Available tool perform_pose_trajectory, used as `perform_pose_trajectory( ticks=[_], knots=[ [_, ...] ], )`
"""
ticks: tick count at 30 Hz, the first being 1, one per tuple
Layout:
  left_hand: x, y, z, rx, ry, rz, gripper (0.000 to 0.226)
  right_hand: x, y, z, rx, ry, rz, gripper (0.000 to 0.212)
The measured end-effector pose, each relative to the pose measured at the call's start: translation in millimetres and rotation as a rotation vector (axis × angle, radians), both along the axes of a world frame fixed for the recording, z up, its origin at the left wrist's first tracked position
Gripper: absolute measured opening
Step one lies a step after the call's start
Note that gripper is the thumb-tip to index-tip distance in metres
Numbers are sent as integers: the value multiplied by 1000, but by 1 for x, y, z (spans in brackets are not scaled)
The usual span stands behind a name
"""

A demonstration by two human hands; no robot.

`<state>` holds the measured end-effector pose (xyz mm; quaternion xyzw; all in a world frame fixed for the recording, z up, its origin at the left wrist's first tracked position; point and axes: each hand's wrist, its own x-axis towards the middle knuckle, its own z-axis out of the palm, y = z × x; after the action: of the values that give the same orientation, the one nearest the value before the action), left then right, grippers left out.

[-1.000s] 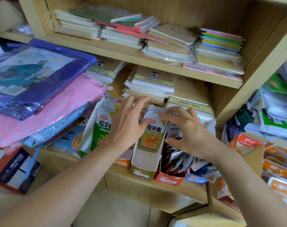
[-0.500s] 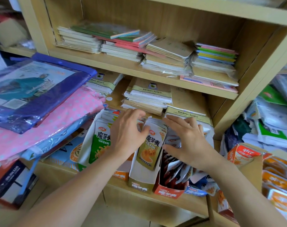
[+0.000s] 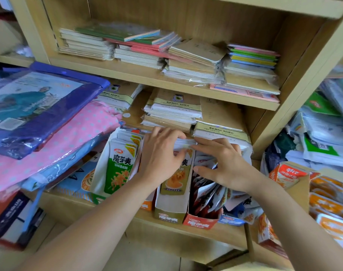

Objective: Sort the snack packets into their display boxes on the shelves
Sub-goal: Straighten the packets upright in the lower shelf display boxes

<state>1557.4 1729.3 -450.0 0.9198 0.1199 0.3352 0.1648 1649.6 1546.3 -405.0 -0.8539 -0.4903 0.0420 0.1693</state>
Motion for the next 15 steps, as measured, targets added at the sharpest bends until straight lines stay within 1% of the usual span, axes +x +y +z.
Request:
perform_pose_trajectory(
  ticks=[2,4,5,7,11,13,15],
  knots=[
    [1,-1,0,2,0,-6,34,2,-2,1,50,41,9,55],
    [0,2,1,-14,14,-55,39,4,-8,5,196,154,40,42],
    [-1,4,1,-29,26,-81,43,4,-13,10,263,226,32,34],
    [-5,7,3,-49,38,-121,49,5,-24,20,397,283,-50,24],
    [-29,-3,15,-71,-10,-196,47,8,-54,33,694,303,-215,12],
    [-49,-18,23,-153,-5,-244,47,6,-70,38,742,341,-246,11],
    [-69,-41,31,-256,65,-288,51,-1,-87,39,747,361,-250,10]
  ],
)
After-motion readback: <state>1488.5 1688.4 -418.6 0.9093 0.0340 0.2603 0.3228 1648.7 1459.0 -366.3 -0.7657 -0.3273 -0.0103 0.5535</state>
